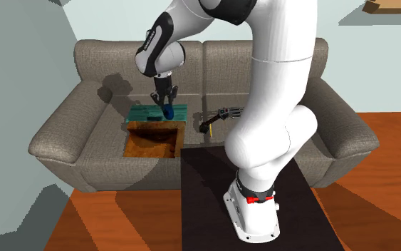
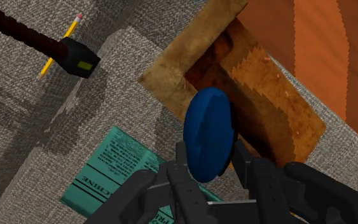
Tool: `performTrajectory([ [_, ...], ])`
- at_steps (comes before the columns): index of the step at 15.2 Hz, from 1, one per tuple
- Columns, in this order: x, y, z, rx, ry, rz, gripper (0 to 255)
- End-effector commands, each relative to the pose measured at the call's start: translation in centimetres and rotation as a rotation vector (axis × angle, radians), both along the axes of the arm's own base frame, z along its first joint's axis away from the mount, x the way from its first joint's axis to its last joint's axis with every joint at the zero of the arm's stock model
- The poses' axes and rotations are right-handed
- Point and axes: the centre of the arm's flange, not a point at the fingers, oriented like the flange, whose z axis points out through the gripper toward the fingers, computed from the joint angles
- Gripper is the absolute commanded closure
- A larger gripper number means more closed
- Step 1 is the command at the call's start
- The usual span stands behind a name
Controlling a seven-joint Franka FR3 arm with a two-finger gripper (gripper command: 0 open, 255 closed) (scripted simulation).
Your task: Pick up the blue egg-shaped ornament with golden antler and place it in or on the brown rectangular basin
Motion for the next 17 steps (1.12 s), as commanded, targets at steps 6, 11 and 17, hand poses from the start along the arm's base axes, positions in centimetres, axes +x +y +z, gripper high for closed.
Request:
performTrajectory([
  [6, -5.3, 5.5, -0.5, 0.0, 0.0, -0.002, 255],
  [11, -5.3, 5.5, -3.1, 0.0, 0.0, -0.002, 255],
  [17, -5.3, 5.5, -6.3, 0.0, 0.0, -0.002, 255],
])
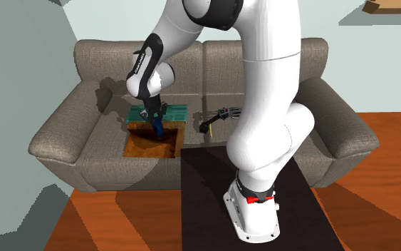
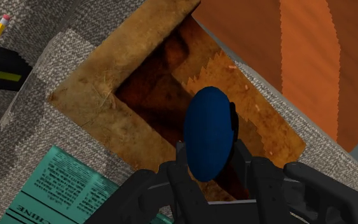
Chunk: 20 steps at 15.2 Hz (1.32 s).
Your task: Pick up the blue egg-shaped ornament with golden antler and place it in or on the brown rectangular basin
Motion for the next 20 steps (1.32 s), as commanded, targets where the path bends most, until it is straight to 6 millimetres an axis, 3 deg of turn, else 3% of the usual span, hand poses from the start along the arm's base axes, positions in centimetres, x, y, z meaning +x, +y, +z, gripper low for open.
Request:
performTrajectory([
  [1, 0.0, 0.0, -1.0, 0.0, 0.0, 0.0, 255],
  [9, 0.0, 0.0, -1.5, 0.0, 0.0, 0.0, 255],
  [10, 0.0, 0.0, -1.5, 0.0, 0.0, 0.0, 0],
  [15, 0.0, 0.0, -1.5, 0.0, 0.0, 0.0, 0],
  [19, 0.4, 0.1, 3.5, 0.0, 0.0, 0.0, 0],
  [20, 0.4, 0.1, 3.5, 0.0, 0.0, 0.0, 0],
])
